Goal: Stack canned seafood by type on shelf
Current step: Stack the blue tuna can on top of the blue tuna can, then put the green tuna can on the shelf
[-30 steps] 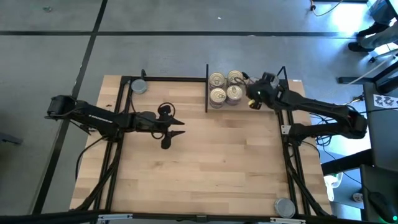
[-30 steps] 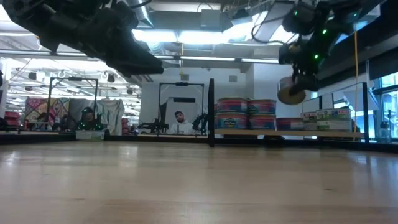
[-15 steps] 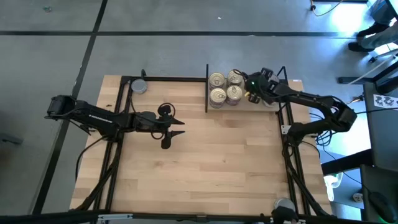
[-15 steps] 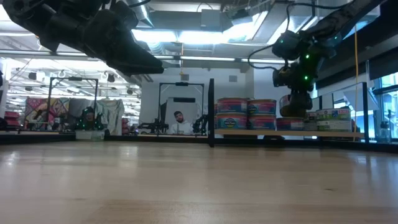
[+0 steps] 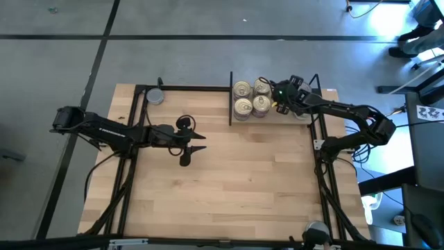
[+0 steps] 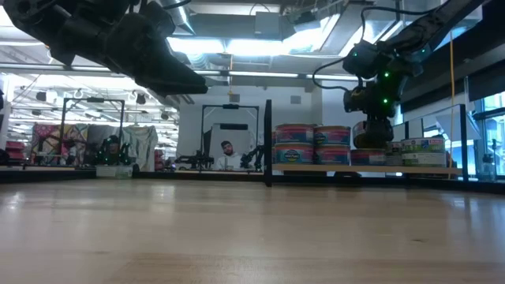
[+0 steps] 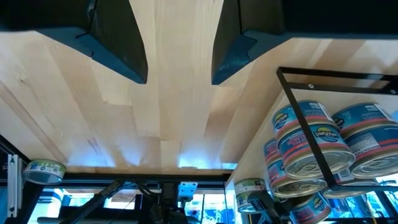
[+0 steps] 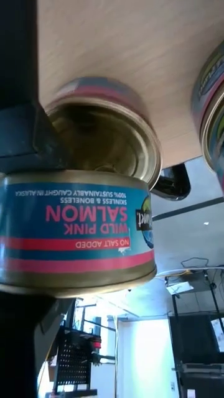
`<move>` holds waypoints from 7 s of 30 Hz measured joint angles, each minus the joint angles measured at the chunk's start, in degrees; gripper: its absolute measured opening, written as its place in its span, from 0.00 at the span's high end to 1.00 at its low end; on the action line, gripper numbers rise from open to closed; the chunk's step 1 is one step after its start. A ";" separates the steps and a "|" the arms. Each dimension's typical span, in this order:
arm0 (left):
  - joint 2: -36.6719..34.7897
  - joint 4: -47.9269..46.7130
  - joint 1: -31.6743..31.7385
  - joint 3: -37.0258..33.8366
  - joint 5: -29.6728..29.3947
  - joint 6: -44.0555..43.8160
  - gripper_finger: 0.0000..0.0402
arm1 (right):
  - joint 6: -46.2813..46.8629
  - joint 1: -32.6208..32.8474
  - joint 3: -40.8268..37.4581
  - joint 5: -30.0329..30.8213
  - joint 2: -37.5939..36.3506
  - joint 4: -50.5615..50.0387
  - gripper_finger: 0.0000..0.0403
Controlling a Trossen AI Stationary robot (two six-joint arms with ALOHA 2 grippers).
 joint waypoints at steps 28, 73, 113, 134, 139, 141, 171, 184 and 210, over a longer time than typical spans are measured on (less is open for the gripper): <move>0.00 -1.01 -0.04 0.00 0.04 -0.47 0.56 | 7.77 0.04 7.96 -8.92 0.00 -14.40 0.32; 0.74 -48.55 29.82 12.74 -23.60 -15.80 0.56 | 39.23 45.52 -14.46 -26.46 -4.86 29.56 0.32; 23.91 -53.52 49.89 22.08 -23.99 -5.96 0.70 | 42.23 45.42 -18.53 -20.82 7.69 43.21 0.32; 35.01 -68.38 50.19 31.28 -15.96 0.15 0.86 | 42.49 45.46 -18.51 -23.42 7.67 43.17 0.32; 35.02 -68.41 49.51 31.23 -15.64 1.03 0.89 | 42.54 45.46 -18.51 -23.42 7.67 43.15 0.32; 34.95 -68.60 48.75 31.21 -15.32 1.03 0.91 | 42.54 45.44 -18.51 -23.42 7.67 43.17 0.32; 34.95 -76.79 46.89 41.94 -28.45 -3.92 0.68 | 42.60 45.40 -18.51 -22.48 7.67 43.32 0.32; 40.02 -76.51 56.18 41.44 -32.14 -3.48 0.52 | 42.58 45.40 -18.49 -21.87 7.67 43.41 0.32; 35.43 -79.26 25.90 41.72 -8.53 -6.48 0.52 | 42.10 45.40 -18.49 -21.87 7.65 43.71 0.32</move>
